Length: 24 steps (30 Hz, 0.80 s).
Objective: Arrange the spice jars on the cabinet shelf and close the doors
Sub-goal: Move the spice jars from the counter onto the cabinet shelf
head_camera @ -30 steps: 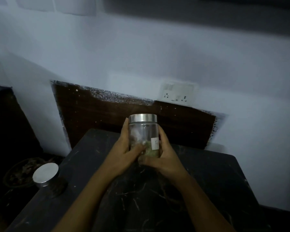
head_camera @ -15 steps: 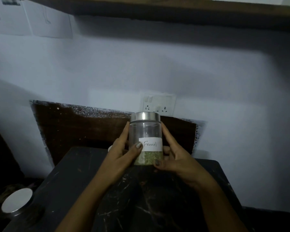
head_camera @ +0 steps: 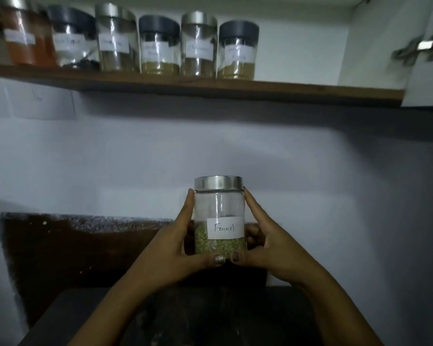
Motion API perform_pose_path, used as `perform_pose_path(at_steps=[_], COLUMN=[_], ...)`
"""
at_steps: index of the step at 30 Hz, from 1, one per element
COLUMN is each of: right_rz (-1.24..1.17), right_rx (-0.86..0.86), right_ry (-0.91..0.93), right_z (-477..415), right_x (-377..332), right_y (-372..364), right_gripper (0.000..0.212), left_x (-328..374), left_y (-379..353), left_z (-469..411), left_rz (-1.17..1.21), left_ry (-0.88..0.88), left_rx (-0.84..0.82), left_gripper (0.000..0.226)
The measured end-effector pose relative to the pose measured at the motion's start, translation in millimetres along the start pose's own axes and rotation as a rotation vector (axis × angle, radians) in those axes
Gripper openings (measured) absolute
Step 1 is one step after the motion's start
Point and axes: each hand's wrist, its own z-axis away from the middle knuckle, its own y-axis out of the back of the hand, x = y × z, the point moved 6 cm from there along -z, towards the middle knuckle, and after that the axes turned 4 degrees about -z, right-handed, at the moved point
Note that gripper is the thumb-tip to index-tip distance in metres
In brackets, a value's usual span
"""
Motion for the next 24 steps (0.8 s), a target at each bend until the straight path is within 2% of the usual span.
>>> perform_pose_path(at_steps=[7, 14, 20, 24], right_rz=[0.145, 0.305, 0.261, 0.3], right_rx=[0.15, 0.299, 0.339, 0.394], right_ry=[0.144, 0.321, 0.411, 0.457], right_z=[-34, -64, -89, -106], right_x=[-56, -118, -151, -158], right_y=[68, 143, 191, 215], right_gripper=[0.104, 0.11, 0.114, 0.103], left_x=[44, 96, 130, 143], left_y=[12, 19, 26, 25], left_z=[-78, -164, -226, -254], left_rz=[-0.028, -0.017, 0.006, -0.043], left_ry=[-0.08, -0.291, -0.426, -0.46], left_rx=[0.099, 0.168, 0.231, 0.273], left_gripper=[0.104, 0.108, 0.104, 0.099])
